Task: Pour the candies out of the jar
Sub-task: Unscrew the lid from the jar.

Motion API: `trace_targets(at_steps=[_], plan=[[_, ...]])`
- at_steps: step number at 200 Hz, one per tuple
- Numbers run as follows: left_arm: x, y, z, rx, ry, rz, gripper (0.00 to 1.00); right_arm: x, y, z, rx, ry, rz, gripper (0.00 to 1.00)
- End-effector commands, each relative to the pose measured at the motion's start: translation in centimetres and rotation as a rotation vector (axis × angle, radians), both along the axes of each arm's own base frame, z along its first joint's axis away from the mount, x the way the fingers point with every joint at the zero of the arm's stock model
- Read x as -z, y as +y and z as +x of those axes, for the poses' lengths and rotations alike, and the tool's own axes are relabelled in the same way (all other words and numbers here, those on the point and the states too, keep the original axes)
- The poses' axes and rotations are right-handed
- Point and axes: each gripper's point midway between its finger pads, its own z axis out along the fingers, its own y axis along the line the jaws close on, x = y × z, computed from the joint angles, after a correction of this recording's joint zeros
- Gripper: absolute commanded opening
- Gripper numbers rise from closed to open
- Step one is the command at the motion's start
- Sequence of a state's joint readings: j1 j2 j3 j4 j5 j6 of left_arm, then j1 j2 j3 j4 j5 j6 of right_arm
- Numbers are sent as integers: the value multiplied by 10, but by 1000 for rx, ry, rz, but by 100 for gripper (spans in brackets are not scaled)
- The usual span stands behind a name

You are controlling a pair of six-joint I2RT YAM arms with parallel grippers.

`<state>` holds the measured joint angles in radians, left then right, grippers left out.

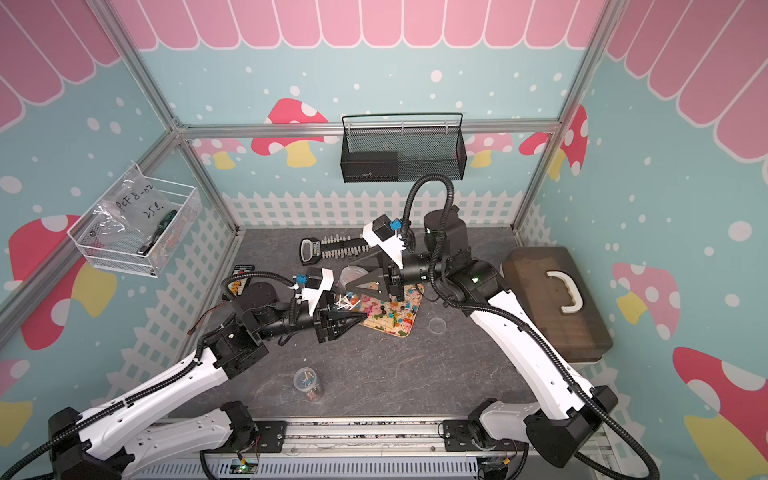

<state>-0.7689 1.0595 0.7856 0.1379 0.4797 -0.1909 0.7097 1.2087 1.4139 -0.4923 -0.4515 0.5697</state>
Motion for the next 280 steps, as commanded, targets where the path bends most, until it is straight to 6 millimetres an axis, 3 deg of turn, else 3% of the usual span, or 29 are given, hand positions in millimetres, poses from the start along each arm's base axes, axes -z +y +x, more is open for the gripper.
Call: trace_targets(at_steps=[1, 25, 52, 69, 81, 100, 127, 176, 212, 241, 264, 280], plan=[[-10, -1, 0, 5, -36, -6, 47, -2, 10, -2, -42, -4, 32, 46], [-10, 0, -2, 9, -37, -6, 47, -6, 12, -2, -58, -31, 30, 34], [-15, 1, -6, 23, -40, -17, 47, -18, 10, -1, -98, -123, 15, 31], [-21, 2, -12, 45, -39, -27, 47, -36, 6, -1, -166, -241, 23, 29], [-25, 2, -16, 63, -34, -34, 47, -53, 6, -15, -301, -384, 56, 30], [-30, 1, -20, 89, -32, -35, 47, -69, 4, -65, -616, -628, 158, 37], [-33, 1, -23, 101, -35, -38, 48, -72, 8, -62, -662, -634, 185, 36], [-32, 2, -21, 87, -39, -42, 48, -61, 11, -53, -635, -597, 162, 37], [-31, 0, -18, 79, -44, -44, 48, -63, 6, -46, -544, -580, 126, 75], [-29, 0, -15, 70, -42, -40, 48, -77, 1, -41, -451, -527, 130, 82], [-27, 1, -14, 61, -44, -28, 48, -79, -3, -18, -281, -373, 131, 82], [-24, 2, -11, 44, -45, -20, 48, -69, -7, -3, -166, -242, 117, 82]])
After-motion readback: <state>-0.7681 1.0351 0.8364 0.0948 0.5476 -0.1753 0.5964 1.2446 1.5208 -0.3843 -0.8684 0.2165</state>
